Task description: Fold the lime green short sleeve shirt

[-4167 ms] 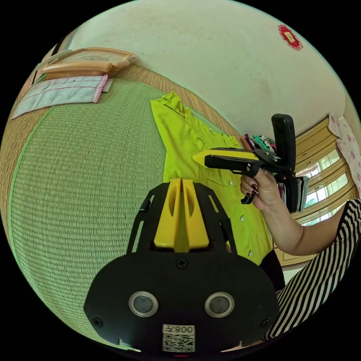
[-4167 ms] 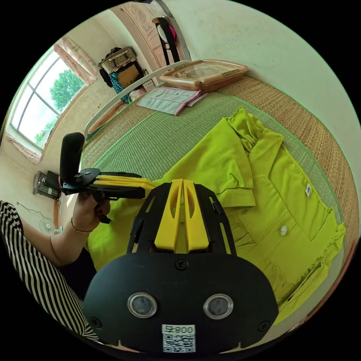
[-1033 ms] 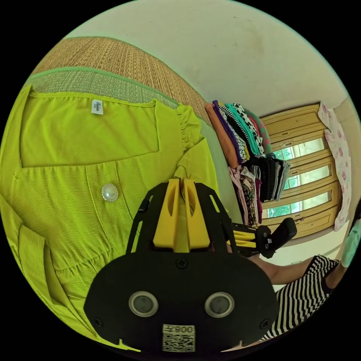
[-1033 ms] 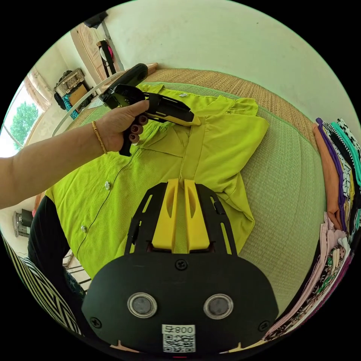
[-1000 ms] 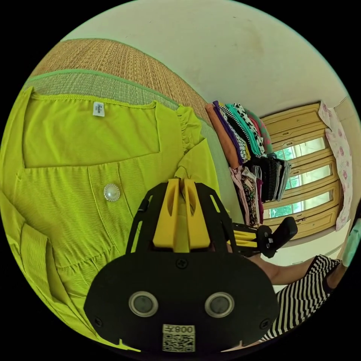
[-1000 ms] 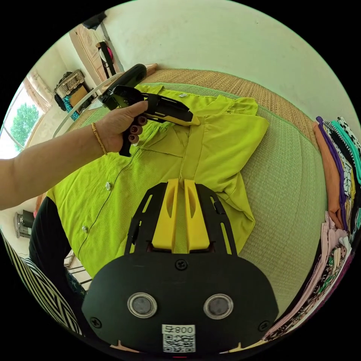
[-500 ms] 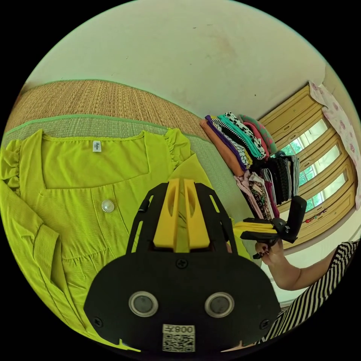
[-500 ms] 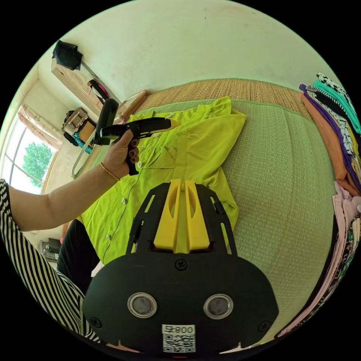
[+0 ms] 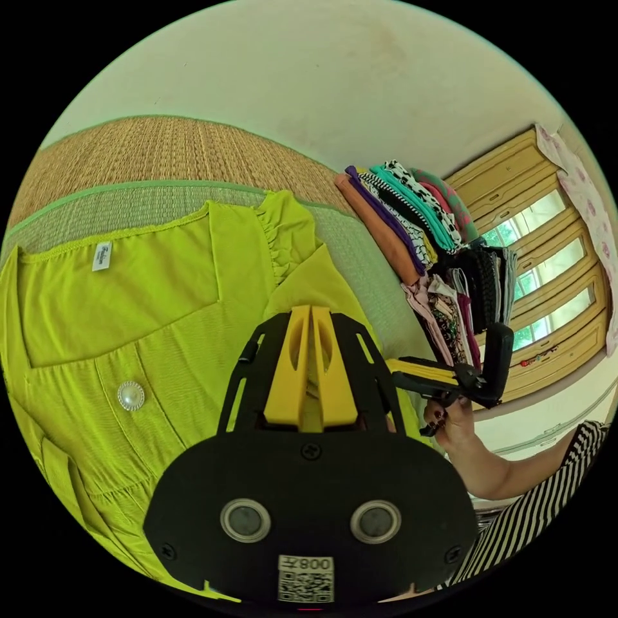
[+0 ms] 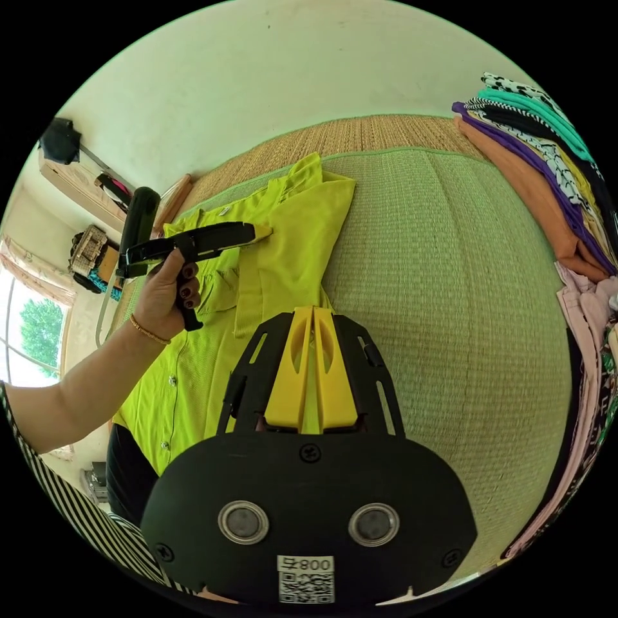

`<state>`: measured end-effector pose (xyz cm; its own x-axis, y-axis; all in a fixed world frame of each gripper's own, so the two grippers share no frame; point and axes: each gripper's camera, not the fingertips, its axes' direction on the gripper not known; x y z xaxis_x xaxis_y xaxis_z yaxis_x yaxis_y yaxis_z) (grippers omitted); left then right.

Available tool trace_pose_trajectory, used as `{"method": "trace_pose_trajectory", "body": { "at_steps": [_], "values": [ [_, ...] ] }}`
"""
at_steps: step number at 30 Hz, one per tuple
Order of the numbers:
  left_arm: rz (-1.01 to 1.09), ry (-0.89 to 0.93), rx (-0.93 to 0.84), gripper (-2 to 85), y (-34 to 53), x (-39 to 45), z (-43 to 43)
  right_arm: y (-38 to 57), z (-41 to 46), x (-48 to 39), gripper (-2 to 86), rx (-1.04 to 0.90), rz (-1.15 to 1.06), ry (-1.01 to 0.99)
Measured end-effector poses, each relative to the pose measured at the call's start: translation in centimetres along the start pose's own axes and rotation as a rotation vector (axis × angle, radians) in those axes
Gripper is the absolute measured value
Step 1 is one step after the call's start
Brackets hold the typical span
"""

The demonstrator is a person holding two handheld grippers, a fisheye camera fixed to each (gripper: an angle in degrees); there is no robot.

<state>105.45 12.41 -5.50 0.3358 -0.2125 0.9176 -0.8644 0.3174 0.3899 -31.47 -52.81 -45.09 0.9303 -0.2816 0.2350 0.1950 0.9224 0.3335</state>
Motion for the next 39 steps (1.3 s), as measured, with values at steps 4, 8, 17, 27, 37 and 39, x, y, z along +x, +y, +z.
{"method": "trace_pose_trajectory", "body": {
  "at_steps": [4, 8, 17, 27, 37, 39],
  "values": [
    [0.049, 0.051, 0.032, 0.3, 1.8, 0.5, -0.6, 0.9, -0.3, 0.3, 0.1, 0.017, 0.020, 0.023],
    [0.048, 0.092, -0.118, 0.3, 3.7, -0.4, 1.9, 1.6, -0.5, 1.3, 0.1, 0.034, 0.049, 0.004],
    [0.076, 0.100, -0.164, 0.3, 12.4, -1.8, 0.5, 2.9, -1.6, 2.0, 0.1, 0.010, 0.041, 0.030],
    [0.005, 0.063, 0.001, 0.5, 32.5, -6.7, -13.4, 7.3, -7.5, 5.3, 0.4, -0.002, 0.052, -0.120],
    [-0.505, -0.031, 0.150, 5.0, 66.7, -14.7, -32.1, 21.6, -14.8, 9.6, 4.9, -0.128, 0.221, -0.313],
    [-0.552, -0.033, 0.184, 5.9, 71.4, -15.2, -34.0, 23.8, -16.1, 10.3, 5.9, -0.129, 0.244, -0.316]
  ]
}}
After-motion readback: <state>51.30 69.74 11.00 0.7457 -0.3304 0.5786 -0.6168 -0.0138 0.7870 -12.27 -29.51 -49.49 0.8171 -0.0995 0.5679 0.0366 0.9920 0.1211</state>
